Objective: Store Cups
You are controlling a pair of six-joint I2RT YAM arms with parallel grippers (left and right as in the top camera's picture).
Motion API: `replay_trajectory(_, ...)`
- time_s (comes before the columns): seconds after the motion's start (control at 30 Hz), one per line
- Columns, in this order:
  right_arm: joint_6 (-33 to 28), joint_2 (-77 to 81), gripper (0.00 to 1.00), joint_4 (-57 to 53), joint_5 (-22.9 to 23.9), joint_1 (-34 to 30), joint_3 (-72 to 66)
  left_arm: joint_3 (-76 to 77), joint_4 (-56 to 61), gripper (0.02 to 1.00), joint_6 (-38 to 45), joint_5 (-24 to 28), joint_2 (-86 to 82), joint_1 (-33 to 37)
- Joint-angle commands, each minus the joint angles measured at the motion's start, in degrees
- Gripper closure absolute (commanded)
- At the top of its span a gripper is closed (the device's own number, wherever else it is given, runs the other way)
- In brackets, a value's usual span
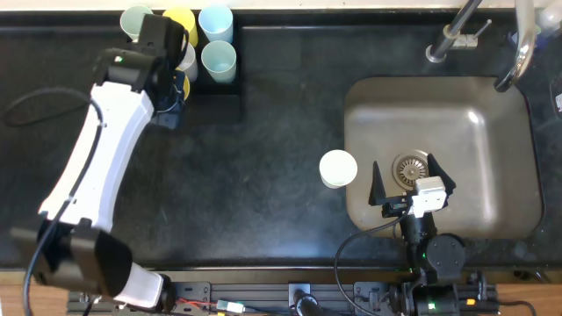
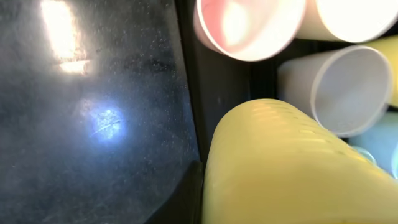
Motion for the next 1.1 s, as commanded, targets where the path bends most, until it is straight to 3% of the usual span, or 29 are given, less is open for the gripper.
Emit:
replay_trajectory(0.03,-0.2,-0.48,0.005,0.28,-0.22,-0.33,-0.74,0.07,0.11,0.982,-7.02,1.44,3.41,0.57)
replay_trajectory(0.67,-0.2,-0.48,0.003,0.28,-0.22,-0.33,-0.74,0.07,6.36,0.982,-9.03,8.81,12.81,4.57)
replay_trajectory(0.93,-0.2,-0.48,0.003,0.28,-0.22,-0.33,-0.74,0.07,6.6,0.98,-9.68,8.5,13.64,4.57)
replay_trajectory(1.1,-0.2,-0.48,0.003,0.28,-0.22,-0.33,-0.74,0.07,6.54,0.897,-9.68,8.39,13.68,4.57)
